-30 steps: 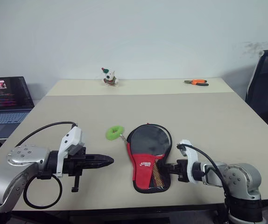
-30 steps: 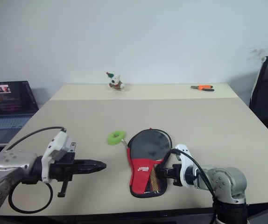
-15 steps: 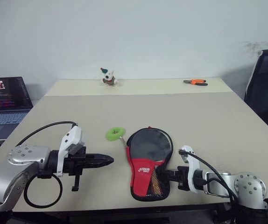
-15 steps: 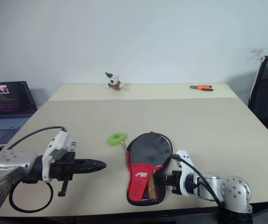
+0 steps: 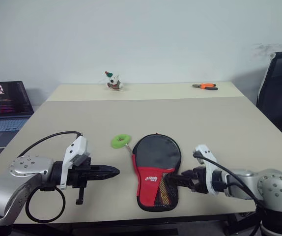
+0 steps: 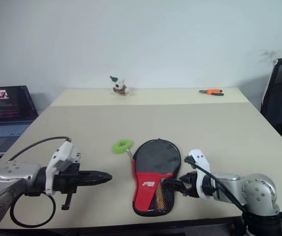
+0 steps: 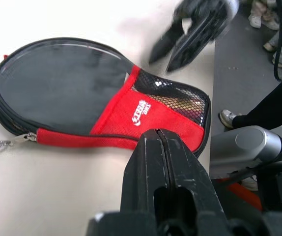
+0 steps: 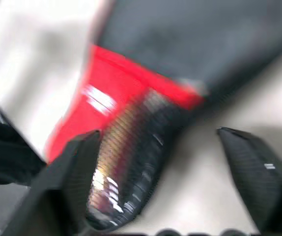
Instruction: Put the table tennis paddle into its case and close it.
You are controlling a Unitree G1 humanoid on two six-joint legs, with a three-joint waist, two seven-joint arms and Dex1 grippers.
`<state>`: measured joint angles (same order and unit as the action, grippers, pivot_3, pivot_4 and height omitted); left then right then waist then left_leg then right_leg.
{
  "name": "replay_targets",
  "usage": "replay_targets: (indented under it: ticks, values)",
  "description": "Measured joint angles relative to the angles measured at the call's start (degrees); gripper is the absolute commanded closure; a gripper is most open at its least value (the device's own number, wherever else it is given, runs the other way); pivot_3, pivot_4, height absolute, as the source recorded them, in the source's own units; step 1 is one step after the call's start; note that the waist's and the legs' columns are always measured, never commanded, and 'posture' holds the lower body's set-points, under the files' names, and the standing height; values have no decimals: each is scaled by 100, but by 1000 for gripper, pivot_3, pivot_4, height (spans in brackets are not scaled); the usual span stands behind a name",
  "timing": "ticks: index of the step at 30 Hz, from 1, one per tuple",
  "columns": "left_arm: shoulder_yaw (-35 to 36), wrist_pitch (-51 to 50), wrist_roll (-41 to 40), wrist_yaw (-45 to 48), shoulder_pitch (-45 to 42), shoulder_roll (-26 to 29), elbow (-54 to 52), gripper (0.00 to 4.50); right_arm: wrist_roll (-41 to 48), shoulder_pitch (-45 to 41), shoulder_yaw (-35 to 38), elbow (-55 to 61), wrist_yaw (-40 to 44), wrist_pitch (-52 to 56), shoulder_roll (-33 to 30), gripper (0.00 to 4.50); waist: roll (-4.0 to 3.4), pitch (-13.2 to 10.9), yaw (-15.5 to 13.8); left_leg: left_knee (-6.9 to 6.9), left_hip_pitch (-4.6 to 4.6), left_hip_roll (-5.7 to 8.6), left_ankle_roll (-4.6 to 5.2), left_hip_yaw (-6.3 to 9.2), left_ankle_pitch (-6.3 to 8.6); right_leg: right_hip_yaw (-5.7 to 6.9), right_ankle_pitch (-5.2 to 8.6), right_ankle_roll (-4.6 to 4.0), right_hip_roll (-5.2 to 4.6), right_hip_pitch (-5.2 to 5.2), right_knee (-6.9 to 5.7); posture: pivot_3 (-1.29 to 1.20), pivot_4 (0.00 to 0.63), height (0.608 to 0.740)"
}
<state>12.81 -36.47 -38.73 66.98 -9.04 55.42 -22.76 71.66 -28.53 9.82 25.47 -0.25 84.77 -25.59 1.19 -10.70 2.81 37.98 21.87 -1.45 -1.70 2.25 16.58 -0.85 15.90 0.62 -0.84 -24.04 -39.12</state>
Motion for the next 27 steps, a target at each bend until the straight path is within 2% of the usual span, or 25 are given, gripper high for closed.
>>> replay_targets:
  ticks: [2, 5, 9, 11, 18, 24, 27]
  values:
    - [2, 78, 63, -174, -123, -123, 78, 4500, -349, -482, -159, -58, 500, -531, -83, 24, 1, 1, -5, 3, -3, 0, 0, -1, 0, 5, -3, -4, 7, 6, 3, 0, 150, 740]
    - [13, 168, 231, -542, -335, -274, 367, 4500, -1265, -1011, -990, -249, 1371, -1519, -116, 24, 5, 3, -6, 3, -4, 0, 0, -5, 0, 6, -7, -11, 28, 6, 8, 0, 150, 740]
    - [10, 223, 469, -1005, -339, -543, 595, 4500, -2544, -744, -2408, -378, 2416, -2538, -380, 24, 5, 3, -25, -2, 15, -17, 7, -1, 4, 3, -6, -16, 26, -5, 14, 0, 150, 740]
    - [0, 253, 646, -1252, -339, -657, 738, 4500, -2986, -552, -2823, -490, 2686, -2849, -378, 24, 5, 3, -49, -1, 19, -19, 10, 4, 6, -1, -6, -16, 1, -10, 13, 0, 150, 740]
    - [-140, 337, 1208, -1940, -533, -1029, 1343, 2238, -4356, -447, -3367, -927, 3046, -3802, -378, 0, 5, 3, -96, 14, 8, -8, 8, 10, 5, 5, -10, -11, -12, 0, 2, 0, 150, 740]
    - [-476, 409, 1565, -2238, -1217, -1324, 2099, 165, -4822, -380, -3395, -1029, 3286, -3956, -305, 0, 6, 4, -110, 14, 10, -7, 8, 10, 4, 6, -11, -11, -10, 0, 2, 0, 150, 740]
    - [-827, 414, 1790, -2280, -1999, -1673, 2972, 39, -4959, -342, -3370, -1049, 3294, -3949, -190, 0, 9, 6, -132, 22, 15, 3, 7, 5, 4, 18, -12, -11, 2, 3, 1, 0, 150, 740]
